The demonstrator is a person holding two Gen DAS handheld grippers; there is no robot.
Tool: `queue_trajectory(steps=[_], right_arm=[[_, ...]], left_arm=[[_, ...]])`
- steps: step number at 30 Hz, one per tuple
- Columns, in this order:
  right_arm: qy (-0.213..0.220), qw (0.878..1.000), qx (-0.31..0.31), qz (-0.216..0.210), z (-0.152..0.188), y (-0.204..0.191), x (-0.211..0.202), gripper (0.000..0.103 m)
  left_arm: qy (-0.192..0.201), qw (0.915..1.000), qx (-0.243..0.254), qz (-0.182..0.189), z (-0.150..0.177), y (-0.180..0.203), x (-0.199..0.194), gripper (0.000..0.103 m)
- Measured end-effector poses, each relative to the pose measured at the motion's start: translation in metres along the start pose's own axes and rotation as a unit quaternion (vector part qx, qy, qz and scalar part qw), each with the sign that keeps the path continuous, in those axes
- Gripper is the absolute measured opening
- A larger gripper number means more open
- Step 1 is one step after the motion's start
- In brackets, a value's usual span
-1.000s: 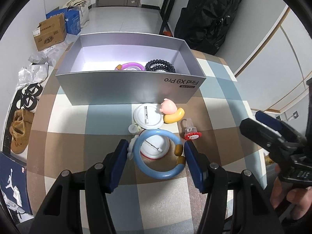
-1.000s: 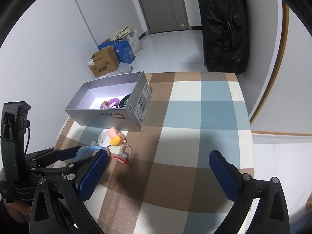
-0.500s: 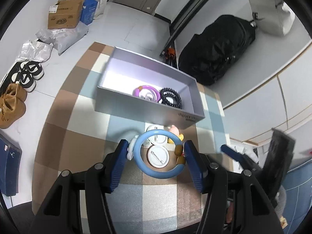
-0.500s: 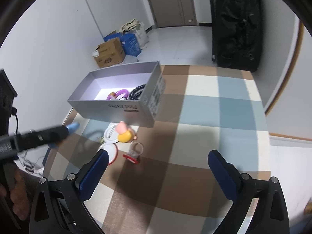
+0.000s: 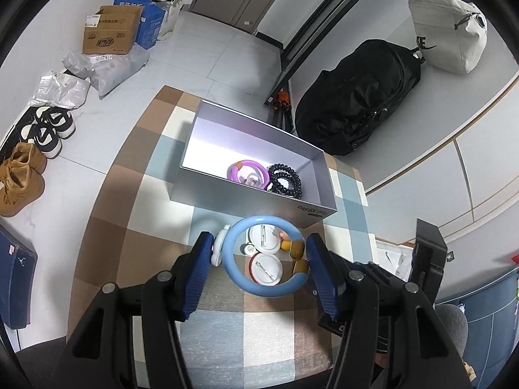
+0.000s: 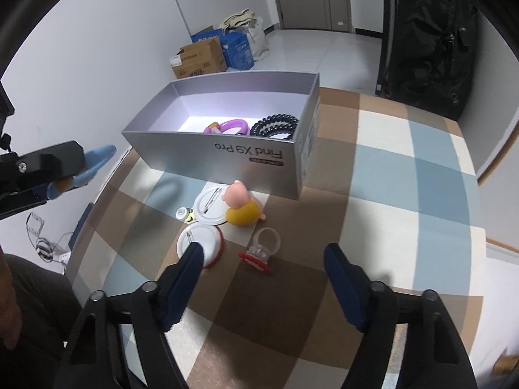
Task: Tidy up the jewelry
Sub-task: 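Close the left gripper on the blue ring while the right grasps the clear pacifier, then carry the blue ring and pacifier into the silver box and open both grippers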
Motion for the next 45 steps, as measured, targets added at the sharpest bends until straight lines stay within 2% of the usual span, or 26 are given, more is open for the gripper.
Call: queue_trajectory(steps=[1,5,8,10,12,17,22,33,41,45], right_arm=[[-0.003,1.000,-0.002,-0.003,0.000,-0.001,0.001,0.058],[-0.007,1.000,-0.004,-0.004,-0.001,-0.007,0.006,0.051],[-0.008,1.000,-0.011,0.009,-0.001,-0.008,0.007,0.039],[-0.013,1.000,-0.010,0.017,0.000,-0.007,0.009,0.026],[-0.015,1.000,-0.006,0.019,0.001,-0.004,0.011,0.021],[-0.011,1.000,-0.002,0.021,0.001,-0.001,0.007,0.020],[0.001,1.000,0.003,0.018,-0.003,-0.002,0.001,0.020],[0.065,0.998,0.004,-0.008,-0.026,-0.011,-0.034,0.020],[0.092,0.995,0.022,-0.031,-0.046,-0.005,-0.048,0.020],[0.105,0.993,0.029,-0.041,-0.057,-0.001,-0.050,0.020]], left_arm=[[-0.001,1.0000,-0.003,0.001,0.000,-0.002,0.000,0.053],[-0.004,1.0000,-0.008,0.000,-0.001,-0.005,0.000,0.053],[-0.005,0.9999,-0.009,0.000,-0.002,-0.006,0.000,0.053],[-0.005,0.9999,-0.009,0.001,-0.002,-0.006,0.000,0.053],[-0.005,1.0000,-0.009,0.002,-0.002,-0.006,0.000,0.053],[-0.002,1.0000,-0.008,0.004,-0.002,-0.006,-0.001,0.053],[0.009,0.9999,0.007,-0.010,-0.003,0.000,-0.002,0.053],[0.026,0.9994,0.023,-0.001,-0.008,0.015,-0.001,0.053],[0.054,0.9978,0.038,0.006,-0.022,0.032,-0.001,0.053],[0.059,0.9978,0.027,0.017,-0.032,0.035,0.005,0.053]])
Point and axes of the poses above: each gripper's, at about its wrist camera, not at the fingertips, and x roughly the way its jaws point, y to its right, z to its underside, the point moved 2 cm from there along x, roughly the way its jaws point, and after that the axes turned 6 degrees about -x, right-handed, at the moved point
